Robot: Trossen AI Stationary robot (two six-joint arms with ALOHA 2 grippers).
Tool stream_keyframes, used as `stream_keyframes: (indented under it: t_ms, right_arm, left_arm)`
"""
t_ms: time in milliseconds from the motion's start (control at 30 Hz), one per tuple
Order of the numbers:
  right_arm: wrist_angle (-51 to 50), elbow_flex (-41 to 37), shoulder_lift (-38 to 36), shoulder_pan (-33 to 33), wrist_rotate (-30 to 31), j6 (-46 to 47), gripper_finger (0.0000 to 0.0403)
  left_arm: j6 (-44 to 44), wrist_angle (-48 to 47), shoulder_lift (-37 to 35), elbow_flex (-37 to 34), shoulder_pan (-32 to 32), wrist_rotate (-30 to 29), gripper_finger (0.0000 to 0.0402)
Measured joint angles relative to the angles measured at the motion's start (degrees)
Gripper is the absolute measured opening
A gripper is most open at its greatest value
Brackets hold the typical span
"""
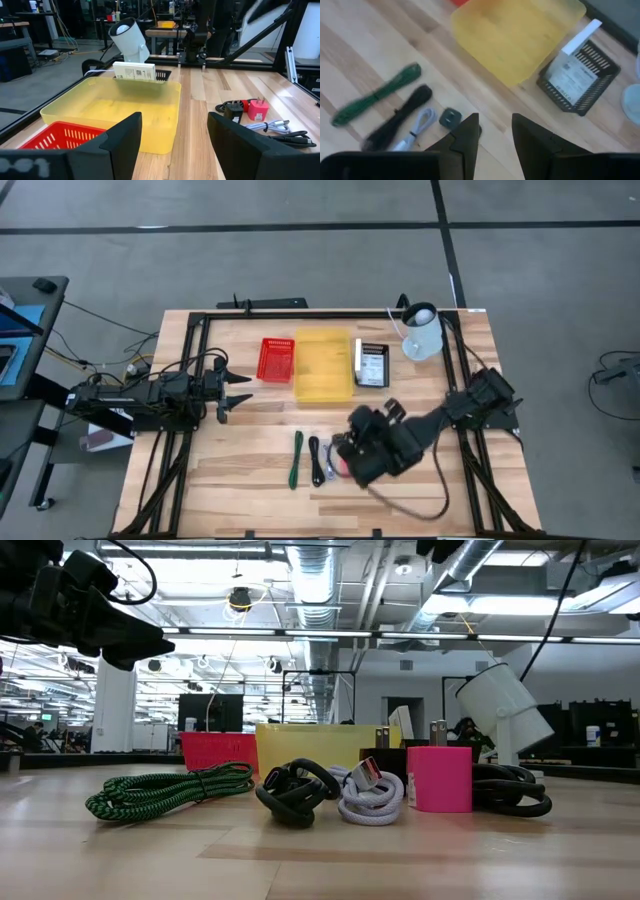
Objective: Pick and place items into bin
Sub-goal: Put the right black charger cable into the yellow bin
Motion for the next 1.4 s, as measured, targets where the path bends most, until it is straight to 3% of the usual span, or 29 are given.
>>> stream_keyframes:
  t_ms: [433, 667, 833, 1033, 1233, 1400]
  right_arm:
    - [6.0, 0.1, 12.0, 7.8, 11.6, 9.3, 0.0113]
    - [11.6, 0.2, 17.6, 8.0, 16.1, 13.1, 0.0113]
    - [15.7, 0.1, 18.4, 5.9, 14.1, 12.3, 0.0113]
    - [30.2, 1.8, 18.1, 3.7, 10.8, 4.4, 0.0113]
    - [37.9, 3.4, 18.0, 1.1, 1.3, -4.9, 0.0113]
    - [36.5, 3.7, 18.0, -2.1, -7.9, -9.3, 0.0113]
  left_arm:
    - [0.0, 0.0, 0.9, 0.0, 0.0, 0.2, 0.022]
    - [0.0, 0.0, 1.4, 0.0, 0.0, 0.4, 0.022]
    - [0.0, -0.1, 1.4, 0.0, 0.0, 0.7, 0.022]
    - [0.0, -0.1, 1.4, 0.0, 0.0, 1.0, 0.022]
    - [0.0, -0.1, 1.4, 0.0, 0.0, 1.0, 0.022]
    - [0.0, -0.1, 1.4, 0.0, 0.0, 1.0, 0.022]
